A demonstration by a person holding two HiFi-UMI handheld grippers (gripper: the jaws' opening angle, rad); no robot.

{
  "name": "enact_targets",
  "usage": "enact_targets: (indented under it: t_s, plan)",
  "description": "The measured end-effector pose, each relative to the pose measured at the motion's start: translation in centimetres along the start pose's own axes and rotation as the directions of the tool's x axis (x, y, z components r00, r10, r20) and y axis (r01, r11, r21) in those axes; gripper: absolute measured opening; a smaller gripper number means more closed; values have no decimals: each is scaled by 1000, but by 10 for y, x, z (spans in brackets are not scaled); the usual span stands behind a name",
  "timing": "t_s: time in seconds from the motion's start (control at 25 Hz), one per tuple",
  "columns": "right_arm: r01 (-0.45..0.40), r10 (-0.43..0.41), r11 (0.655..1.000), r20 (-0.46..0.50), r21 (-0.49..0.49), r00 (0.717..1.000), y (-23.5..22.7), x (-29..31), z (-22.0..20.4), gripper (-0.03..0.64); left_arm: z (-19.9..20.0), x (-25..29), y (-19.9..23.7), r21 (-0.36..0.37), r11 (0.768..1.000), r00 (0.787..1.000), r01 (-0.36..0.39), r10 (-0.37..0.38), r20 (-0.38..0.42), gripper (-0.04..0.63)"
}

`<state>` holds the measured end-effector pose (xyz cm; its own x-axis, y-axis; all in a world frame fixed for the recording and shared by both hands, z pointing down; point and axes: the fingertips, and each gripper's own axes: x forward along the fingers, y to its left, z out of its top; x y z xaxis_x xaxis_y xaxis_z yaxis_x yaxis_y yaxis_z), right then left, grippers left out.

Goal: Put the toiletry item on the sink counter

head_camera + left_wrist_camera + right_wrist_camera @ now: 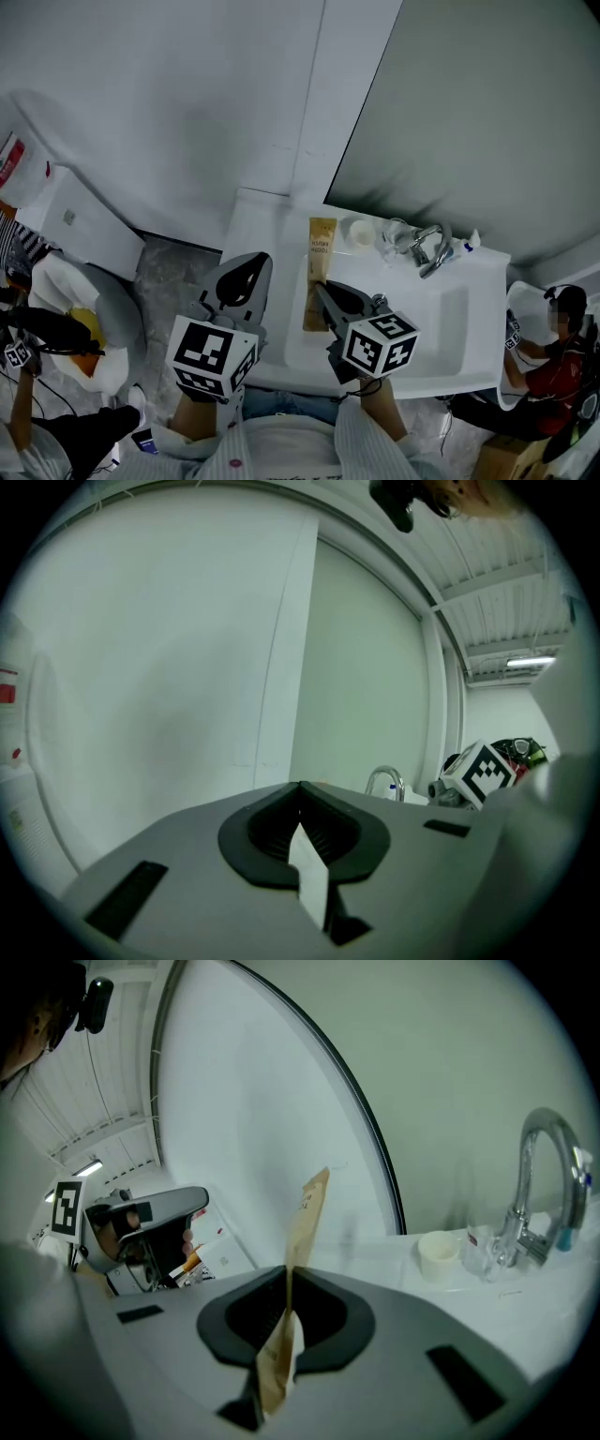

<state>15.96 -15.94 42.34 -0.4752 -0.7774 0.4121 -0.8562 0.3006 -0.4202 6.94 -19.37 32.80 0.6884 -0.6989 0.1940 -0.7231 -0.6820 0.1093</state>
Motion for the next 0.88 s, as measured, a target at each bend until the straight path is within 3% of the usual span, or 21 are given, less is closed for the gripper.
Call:
enact_targets:
  t_s: [0.4, 0.88]
  plan:
    - [18, -21, 998, -58, -57, 998, -13, 24, 5, 31, -2, 19, 17, -31, 999, 1000, 11, -11, 0, 16]
    - [-18, -9, 985, -158, -169, 987, -37, 55, 31, 31, -17, 44, 29, -62, 998, 998, 25, -28, -47, 17]
